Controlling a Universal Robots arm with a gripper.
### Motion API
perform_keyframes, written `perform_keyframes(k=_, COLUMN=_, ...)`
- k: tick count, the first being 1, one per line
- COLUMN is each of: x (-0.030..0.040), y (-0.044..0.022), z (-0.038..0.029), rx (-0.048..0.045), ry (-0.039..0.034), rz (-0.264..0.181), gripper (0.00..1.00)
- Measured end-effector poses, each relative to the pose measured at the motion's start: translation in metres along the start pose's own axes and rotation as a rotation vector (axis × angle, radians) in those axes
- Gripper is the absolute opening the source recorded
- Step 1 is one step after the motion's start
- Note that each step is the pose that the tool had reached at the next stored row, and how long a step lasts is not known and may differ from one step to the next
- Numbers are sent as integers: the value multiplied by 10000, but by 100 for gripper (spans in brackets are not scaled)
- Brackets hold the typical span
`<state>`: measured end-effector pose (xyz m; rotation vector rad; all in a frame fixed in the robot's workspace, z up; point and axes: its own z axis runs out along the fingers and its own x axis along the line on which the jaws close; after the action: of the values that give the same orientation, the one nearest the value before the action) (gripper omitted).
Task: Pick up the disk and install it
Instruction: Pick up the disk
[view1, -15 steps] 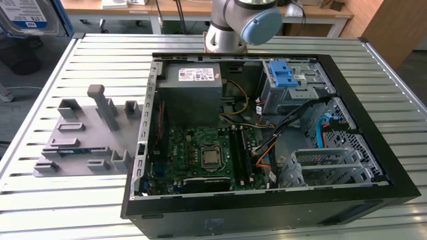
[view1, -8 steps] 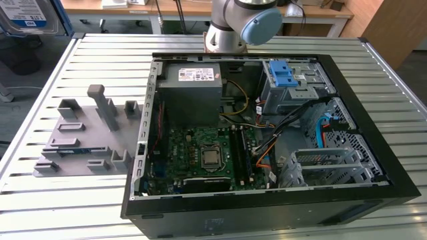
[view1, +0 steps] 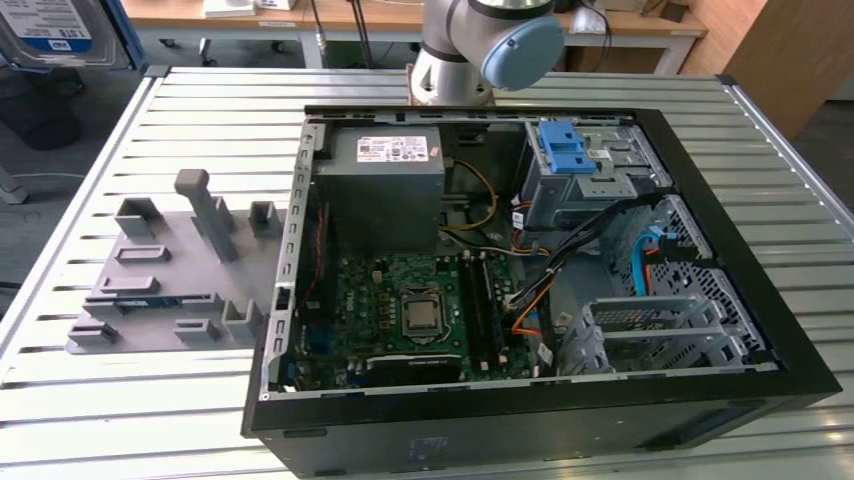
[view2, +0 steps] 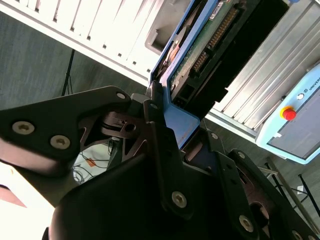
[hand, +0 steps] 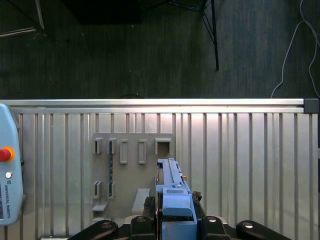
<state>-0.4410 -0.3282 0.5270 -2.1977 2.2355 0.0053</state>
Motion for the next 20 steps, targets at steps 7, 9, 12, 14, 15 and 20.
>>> perform_keyframes(k=7, x=0, y=0, z=-17, rx=0, ry=0, rz=0, gripper=37)
perform_keyframes(k=9, x=0, y=0, z=-22, rx=0, ry=0, rz=0, gripper=37)
perform_keyframes(k=12, x=0, y=0, z=-31, rx=-1, ry=0, rz=0, gripper=37)
perform_keyframes(k=14, x=0, y=0, z=-45, rx=0, ry=0, rz=0, gripper=37)
perform_keyframes(k=15, x=0, y=0, z=-53, rx=0, ry=0, rz=0, gripper=37)
perform_keyframes(k=20, x=-1, y=0, z=-81, rx=0, ry=0, rz=0, gripper=37)
